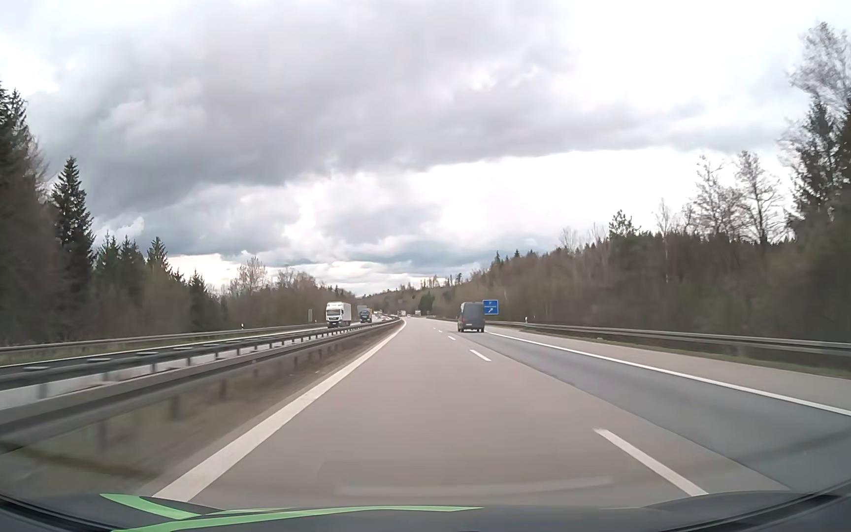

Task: Follow the waypoints while adhering to traffic rules and regulations

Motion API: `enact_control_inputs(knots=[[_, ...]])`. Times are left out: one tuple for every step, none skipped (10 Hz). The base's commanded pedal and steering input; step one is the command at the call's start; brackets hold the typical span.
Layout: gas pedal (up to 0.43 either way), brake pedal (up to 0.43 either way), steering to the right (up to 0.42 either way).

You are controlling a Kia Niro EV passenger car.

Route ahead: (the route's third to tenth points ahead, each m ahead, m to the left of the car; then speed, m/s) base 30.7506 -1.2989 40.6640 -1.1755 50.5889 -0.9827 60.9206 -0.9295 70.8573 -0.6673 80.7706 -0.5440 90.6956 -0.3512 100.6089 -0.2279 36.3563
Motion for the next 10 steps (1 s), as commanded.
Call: enact_control_inputs(knots=[[0.378, 0.000, -0.004], [0.378, 0.000, -0.004], [0.378, 0.000, -0.004], [0.378, 0.000, -0.004], [0.378, 0.000, -0.004], [0.378, 0.000, -0.004], [0.378, 0.000, -0.004], [0.378, 0.000, -0.004], [0.378, 0.000, -0.004], [0.378, 0.000, -0.004]])
